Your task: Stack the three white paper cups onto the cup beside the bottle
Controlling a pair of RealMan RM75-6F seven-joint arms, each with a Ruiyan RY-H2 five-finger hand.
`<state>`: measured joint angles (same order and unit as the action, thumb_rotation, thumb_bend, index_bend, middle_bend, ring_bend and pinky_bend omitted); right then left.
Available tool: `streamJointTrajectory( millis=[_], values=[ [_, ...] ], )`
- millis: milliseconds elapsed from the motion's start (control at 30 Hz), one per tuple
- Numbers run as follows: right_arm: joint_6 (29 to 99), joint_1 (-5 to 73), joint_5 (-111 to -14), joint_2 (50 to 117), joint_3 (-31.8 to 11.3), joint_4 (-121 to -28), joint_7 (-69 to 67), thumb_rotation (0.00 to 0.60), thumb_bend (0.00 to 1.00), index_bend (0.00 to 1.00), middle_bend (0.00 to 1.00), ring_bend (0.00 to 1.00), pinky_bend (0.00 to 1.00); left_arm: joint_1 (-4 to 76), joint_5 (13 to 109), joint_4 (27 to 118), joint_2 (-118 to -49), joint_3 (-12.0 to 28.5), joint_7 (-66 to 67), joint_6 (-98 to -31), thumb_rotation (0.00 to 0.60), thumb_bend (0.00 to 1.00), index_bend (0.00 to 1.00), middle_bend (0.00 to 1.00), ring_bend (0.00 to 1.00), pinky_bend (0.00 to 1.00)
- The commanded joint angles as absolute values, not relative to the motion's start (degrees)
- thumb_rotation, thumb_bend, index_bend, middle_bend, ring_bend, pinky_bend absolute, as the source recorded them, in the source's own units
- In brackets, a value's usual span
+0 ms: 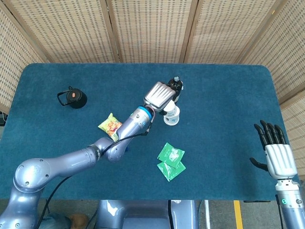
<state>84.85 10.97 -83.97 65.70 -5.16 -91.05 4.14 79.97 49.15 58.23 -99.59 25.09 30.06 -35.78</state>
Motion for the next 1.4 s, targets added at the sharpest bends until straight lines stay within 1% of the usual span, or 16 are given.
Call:
streamJointTrajectory(
  millis=[33,200,400,500,600,667,700,733,767,867,1000,1167,1233,1267,1333,1400],
  values=[
    [84.8,10.9,-83.7,65.6,-5.4,-91.0,4.0,0.600,0.00,0.00,0.00,0.00,0.00,81.5,46.6,56.6,-100.5,25.1,30.9,-35.0,0.600,0.02,0.55,0.36,0.40,0.40],
    [85.0,10.6,-83.6,65.4,-5.8,-91.0,3.5,0.600,0.00,0.00,0.00,0.00,0.00,83.6,42.1,54.1,-101.1,24.9,31.5,-34.1,0.600,0.02,0.54,0.37,0.40,0.40],
    [85.4,10.2,-83.9,65.2,-6.0,-91.3,3.3,0.600,0.00,0.00,0.00,0.00,0.00,84.9,41.8,51.6,-102.6,24.2,29.9,-33.8,0.600,0.01,0.54,0.36,0.40,0.40],
    [85.4,10.1,-84.1,65.1,-6.0,-91.3,3.1,0.600,0.00,0.00,0.00,0.00,0.00,85.6,42.5,50.1,-103.7,24.0,28.7,-33.8,0.600,0.00,0.49,0.32,0.37,0.40],
    [85.4,10.1,-84.2,65.0,-6.1,-91.4,3.0,0.600,0.00,0.00,0.00,0.00,0.00,85.9,43.4,49.2,-104.5,23.8,27.5,-33.9,0.600,0.00,0.38,0.20,0.24,0.36],
    [85.5,10.0,-84.2,65.0,-6.2,-91.4,3.0,0.600,0.00,0.00,0.00,0.00,0.00,86.0,43.9,48.8,-104.8,23.5,26.9,-33.8,0.600,0.00,0.24,0.07,0.13,0.29],
    [85.5,9.9,-84.3,64.9,-6.2,-91.4,2.9,0.600,0.00,0.00,0.00,0.00,0.00,86.0,44.4,48.8,-104.9,23.5,26.2,-33.9,0.600,0.00,0.19,0.04,0.10,0.28],
    [85.5,9.9,-84.3,65.0,-6.2,-91.4,2.9,0.600,0.00,0.00,0.00,0.00,0.00,85.9,45.0,49.1,-104.8,23.7,25.4,-34.3,0.600,0.00,0.15,0.01,0.06,0.26],
    [85.5,9.9,-84.5,64.9,-6.2,-91.5,2.9,0.600,0.00,0.00,0.00,0.00,0.00,85.7,46.0,49.8,-104.4,23.6,24.7,-35.1,0.600,0.00,0.12,0.00,0.03,0.24],
    [85.6,9.8,-84.7,64.9,-6.2,-91.7,3.0,0.600,0.00,0.00,0.00,0.00,0.00,85.0,47.1,51.4,-103.5,23.5,23.6,-36.1,0.600,0.00,0.08,0.00,0.00,0.21],
    [85.6,9.7,-85.2,65.0,-6.1,-91.9,3.3,0.600,0.00,0.00,0.00,0.00,0.00,83.0,48.8,56.3,-100.3,23.2,22.7,-39.0,0.600,0.00,0.01,0.00,0.00,0.18],
    [85.6,9.6,-85.4,65.0,-6.0,-92.0,3.4,0.600,0.00,0.00,0.00,0.00,0.00,77.9,49.6,66.9,-93.3,22.0,23.0,-43.6,0.600,0.00,0.00,0.00,0.00,0.01],
    [85.5,9.6,-85.4,65.0,-6.0,-92.0,3.5,0.600,0.00,0.00,0.00,0.00,0.00,75.6,48.6,71.6,-90.1,21.4,23.2,-44.6,0.600,0.00,0.00,0.00,0.00,0.00],
    [85.4,9.6,-85.5,65.0,-6.0,-92.0,3.5,0.600,0.00,0.00,0.00,0.00,0.00,73.5,47.7,75.7,-87.3,20.7,23.5,-46.0,0.600,0.00,0.00,0.00,0.00,0.00],
    [85.6,9.5,-85.7,65.0,-6.0,-92.1,3.5,0.600,0.00,0.00,0.00,0.00,0.00,68.5,47.3,83.5,-81.6,18.8,24.4,-50.6,0.600,0.00,0.00,0.00,0.00,0.00],
    [85.8,9.4,-85.9,65.0,-6.0,-92.2,3.6,0.600,0.00,0.00,0.00,0.00,0.00,65.2,48.7,88.1,-78.6,17.3,24.9,-54.6,0.600,0.00,0.00,0.00,0.00,0.00]
  ],
)
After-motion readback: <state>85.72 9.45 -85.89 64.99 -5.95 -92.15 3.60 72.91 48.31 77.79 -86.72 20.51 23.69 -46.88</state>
